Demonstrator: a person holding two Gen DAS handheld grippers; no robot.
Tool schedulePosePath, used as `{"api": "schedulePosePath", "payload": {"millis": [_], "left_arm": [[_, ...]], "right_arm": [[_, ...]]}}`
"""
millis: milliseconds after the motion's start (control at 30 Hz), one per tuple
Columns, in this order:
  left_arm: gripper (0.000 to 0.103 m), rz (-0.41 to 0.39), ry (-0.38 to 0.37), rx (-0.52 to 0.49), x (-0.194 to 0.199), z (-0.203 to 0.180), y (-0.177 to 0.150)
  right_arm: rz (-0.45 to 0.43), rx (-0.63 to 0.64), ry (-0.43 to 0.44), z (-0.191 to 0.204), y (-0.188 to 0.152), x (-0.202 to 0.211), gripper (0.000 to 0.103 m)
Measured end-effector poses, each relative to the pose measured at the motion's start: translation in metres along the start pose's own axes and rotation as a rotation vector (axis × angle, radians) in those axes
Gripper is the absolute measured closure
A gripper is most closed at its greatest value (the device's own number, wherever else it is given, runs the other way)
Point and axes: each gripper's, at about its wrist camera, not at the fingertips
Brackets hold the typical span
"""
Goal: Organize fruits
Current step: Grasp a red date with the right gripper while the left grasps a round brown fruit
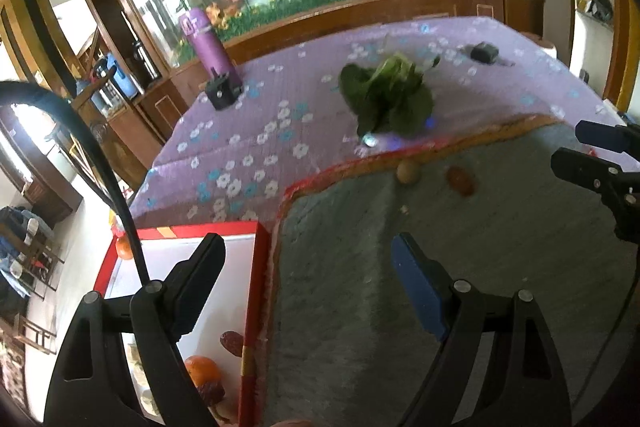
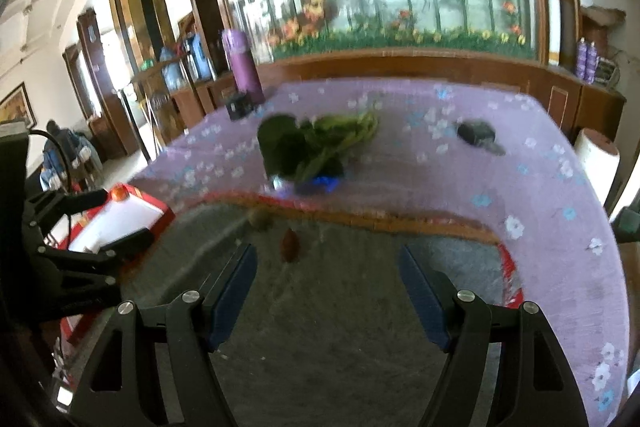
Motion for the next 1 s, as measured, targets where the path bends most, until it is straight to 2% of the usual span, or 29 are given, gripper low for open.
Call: {"api": "schedulePosePath", "payload": {"millis": [100, 167, 267, 333, 467, 633, 733, 833, 1000], "left_arm": [[0.017, 0.026, -0.003, 0.004, -0.010, 0.004, -0.004], [0.017, 0.038, -0.005, 0.017, -0.014, 0.011, -0.005], [0.018, 0.047, -0.005, 0.034, -0.019, 0.020, -0.005], [0.018, 0.050, -0.014, 0.048, -0.021, 0.025, -0.004], [0.018, 0.061, -0.039, 0.074, -0.025, 0.032, 0.000], [0.018, 0.056, -0.026, 0.045, -0.031, 0.027, 0.009], [0.018, 0.067, -0.029, 0.033, -0.037, 0.021, 0.016], [0.018, 0.089, -0.038, 0.011, -0.046, 0.012, 0.022], [0.018, 0.082, -0.065, -0.007, -0.060, -0.009, 0.038]], "right_arm": [[0.054, 0.010, -0.013, -0.001, -0.003, -0.020, 0.033], [0.099, 0.024, -0.030, 0.001, -0.005, -0.034, 0.044], [0.149, 0.026, -0.034, 0.002, -0.007, -0.052, 0.054], [0.171, 0.023, -0.039, 0.002, -0.007, -0.061, 0.055], [0.198, 0.020, -0.006, 0.009, -0.001, -0.073, 0.056], [0.226, 0.038, 0.036, 0.030, 0.009, -0.093, 0.056], [0.252, 0.035, 0.030, 0.037, 0.009, -0.108, 0.064], [0.222, 0.047, -0.035, 0.038, 0.008, -0.112, 0.086], [0.209, 0.009, -0.040, 0.019, 0.009, -0.101, 0.086]]}}
Point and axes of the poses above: each gripper's, at about its wrist camera, not at the fingertips, and x roughly against the way its jaws point, z to its left, y to its top, and after that the axes turned 1 degree about z, right-handed
